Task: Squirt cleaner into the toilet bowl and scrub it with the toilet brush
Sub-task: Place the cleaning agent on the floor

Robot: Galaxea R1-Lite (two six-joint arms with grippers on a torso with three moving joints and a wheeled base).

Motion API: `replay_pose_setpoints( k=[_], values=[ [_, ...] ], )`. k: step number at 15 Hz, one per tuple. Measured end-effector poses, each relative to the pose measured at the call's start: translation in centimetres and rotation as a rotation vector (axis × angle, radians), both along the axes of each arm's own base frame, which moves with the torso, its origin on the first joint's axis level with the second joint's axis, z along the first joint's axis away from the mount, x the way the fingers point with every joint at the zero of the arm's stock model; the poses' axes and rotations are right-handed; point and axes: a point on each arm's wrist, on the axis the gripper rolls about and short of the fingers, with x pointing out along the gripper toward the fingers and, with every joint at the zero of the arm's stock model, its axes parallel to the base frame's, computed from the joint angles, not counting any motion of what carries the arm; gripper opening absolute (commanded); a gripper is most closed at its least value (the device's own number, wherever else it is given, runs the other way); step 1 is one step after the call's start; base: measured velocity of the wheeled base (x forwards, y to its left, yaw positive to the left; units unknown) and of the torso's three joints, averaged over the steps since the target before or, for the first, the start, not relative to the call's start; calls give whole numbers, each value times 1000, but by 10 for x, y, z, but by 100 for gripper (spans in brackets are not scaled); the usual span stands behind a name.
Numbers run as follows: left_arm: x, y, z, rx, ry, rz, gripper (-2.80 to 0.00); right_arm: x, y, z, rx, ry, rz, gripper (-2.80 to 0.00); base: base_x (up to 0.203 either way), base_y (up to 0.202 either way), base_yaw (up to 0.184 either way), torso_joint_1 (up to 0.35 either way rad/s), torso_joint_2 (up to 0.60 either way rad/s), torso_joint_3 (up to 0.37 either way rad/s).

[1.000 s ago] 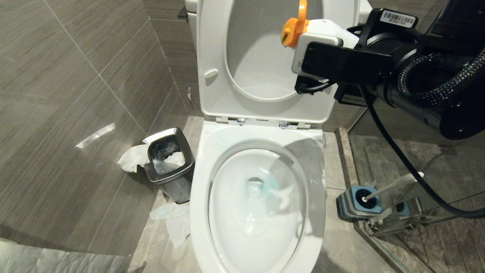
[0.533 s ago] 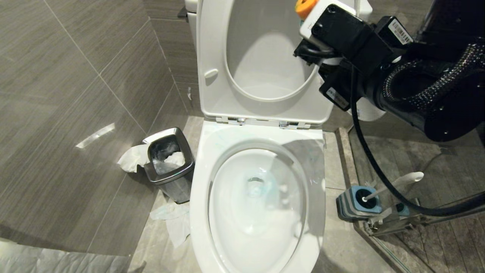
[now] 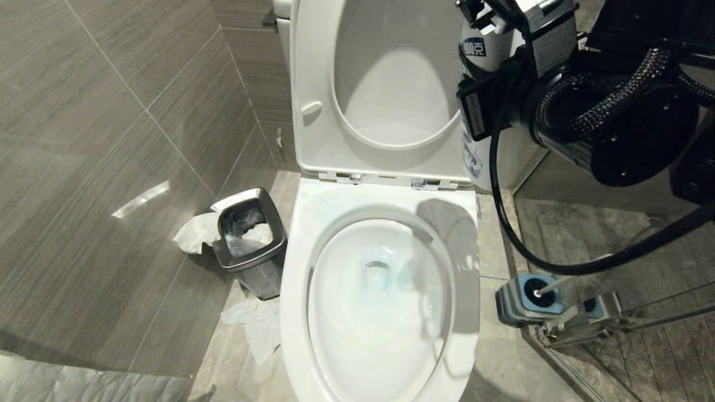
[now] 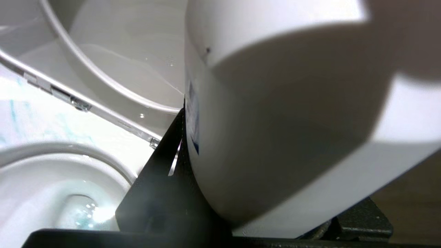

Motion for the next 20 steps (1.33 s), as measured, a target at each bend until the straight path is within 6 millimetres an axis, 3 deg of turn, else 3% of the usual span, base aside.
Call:
replay_pose_setpoints(
  k=[4, 10, 16, 20],
  values=[
    [0, 0, 0, 0, 0, -1, -280, 6, -24, 2, 80, 49, -35, -280, 0, 0, 0, 0, 0, 0],
    [0, 0, 0, 0, 0, -1, -280, 12, -88, 9, 155, 97, -71, -280, 0, 0, 0, 0, 0, 0],
    [0, 0, 0, 0, 1, 0, -280, 21, -145, -18, 283, 177, -90, -280, 0, 0, 0, 0, 0, 0],
    [0, 0, 0, 1, 1, -1, -280, 27, -165, -43, 339, 244, -61, -280, 0, 0, 0, 0, 0, 0]
  ],
)
